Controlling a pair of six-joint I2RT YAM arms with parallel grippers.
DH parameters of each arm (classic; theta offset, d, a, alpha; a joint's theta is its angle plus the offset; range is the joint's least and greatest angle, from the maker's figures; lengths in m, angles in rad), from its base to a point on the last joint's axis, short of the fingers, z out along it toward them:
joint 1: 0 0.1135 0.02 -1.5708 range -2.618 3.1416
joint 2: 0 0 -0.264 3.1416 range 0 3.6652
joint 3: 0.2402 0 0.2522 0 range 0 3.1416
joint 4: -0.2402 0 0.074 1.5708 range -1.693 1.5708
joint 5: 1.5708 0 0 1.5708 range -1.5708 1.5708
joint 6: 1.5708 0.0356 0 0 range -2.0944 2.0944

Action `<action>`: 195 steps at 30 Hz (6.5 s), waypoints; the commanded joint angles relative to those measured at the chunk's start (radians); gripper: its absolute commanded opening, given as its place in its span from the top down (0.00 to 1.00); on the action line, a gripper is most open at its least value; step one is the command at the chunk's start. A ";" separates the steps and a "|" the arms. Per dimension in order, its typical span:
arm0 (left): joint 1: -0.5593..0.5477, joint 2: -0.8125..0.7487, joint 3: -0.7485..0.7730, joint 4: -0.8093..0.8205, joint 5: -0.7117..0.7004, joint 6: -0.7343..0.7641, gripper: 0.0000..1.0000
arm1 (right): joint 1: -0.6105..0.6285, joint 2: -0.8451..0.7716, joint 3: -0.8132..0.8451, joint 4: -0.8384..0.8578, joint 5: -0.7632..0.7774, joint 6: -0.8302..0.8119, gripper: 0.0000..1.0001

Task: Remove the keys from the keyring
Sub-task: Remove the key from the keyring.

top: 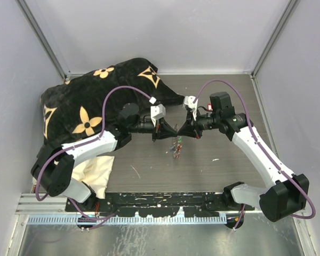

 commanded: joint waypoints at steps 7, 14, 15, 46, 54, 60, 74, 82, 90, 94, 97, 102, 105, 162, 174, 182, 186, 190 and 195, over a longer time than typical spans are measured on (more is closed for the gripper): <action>-0.003 -0.034 0.031 -0.022 -0.018 -0.016 1.00 | 0.000 -0.025 0.078 0.011 0.035 -0.019 0.86; -0.003 -0.049 0.015 -0.008 -0.026 -0.019 1.00 | 0.000 -0.029 0.071 0.005 0.069 -0.031 0.83; -0.003 -0.055 0.010 -0.003 -0.028 -0.016 1.00 | -0.003 -0.029 0.070 0.004 0.064 -0.029 0.79; -0.039 -0.282 -0.265 0.434 -0.153 -0.025 1.00 | -0.037 0.022 -0.044 -0.113 -0.352 -0.621 0.69; -0.051 -0.273 -0.262 0.437 -0.157 -0.021 1.00 | -0.033 0.037 -0.020 -0.081 -0.328 -0.582 0.75; -0.055 -0.272 -0.263 0.439 -0.155 -0.022 1.00 | -0.029 0.037 -0.015 -0.085 -0.342 -0.587 0.86; -0.063 -0.261 -0.267 0.455 -0.173 -0.029 1.00 | -0.010 0.035 0.014 -0.122 -0.392 -0.610 0.89; -0.066 -0.255 -0.263 0.457 -0.172 -0.033 1.00 | -0.011 0.033 0.021 -0.116 -0.375 -0.602 0.88; -0.070 -0.250 -0.260 0.459 -0.176 -0.035 1.00 | -0.008 0.035 0.030 -0.118 -0.400 -0.596 0.85; -0.072 -0.245 -0.257 0.459 -0.177 -0.036 1.00 | -0.004 0.034 0.033 -0.118 -0.404 -0.595 0.84; -0.072 -0.242 -0.254 0.460 -0.176 -0.036 1.00 | -0.001 0.036 0.035 -0.118 -0.405 -0.595 0.82; -0.075 -0.236 -0.251 0.459 -0.177 -0.036 1.00 | 0.005 0.037 0.037 -0.118 -0.403 -0.594 0.82; -0.076 -0.234 -0.251 0.461 -0.177 -0.037 1.00 | 0.008 0.039 0.037 -0.118 -0.397 -0.595 0.83; -0.296 -0.029 -0.381 0.769 -0.760 0.299 0.62 | -0.192 0.232 -0.003 0.128 0.004 1.548 0.99; -0.088 0.049 -0.378 0.957 -0.456 -0.093 0.63 | -0.197 0.181 -0.181 0.343 -0.111 1.695 0.99; -0.089 -0.065 -0.443 0.823 -0.467 -0.269 0.65 | -0.199 0.187 -0.193 0.389 -0.128 1.744 0.99; -0.088 -0.190 -0.412 0.502 -0.493 -0.190 0.64 | -0.199 0.191 -0.204 0.398 -0.131 1.757 0.99; -0.088 -0.265 -0.331 0.249 -0.488 -0.147 0.63 | -0.199 0.192 -0.200 0.411 -0.130 1.766 0.99; -0.088 -0.261 -0.271 0.168 -0.491 -0.166 0.61 | -0.199 0.195 -0.193 0.417 -0.129 1.771 0.99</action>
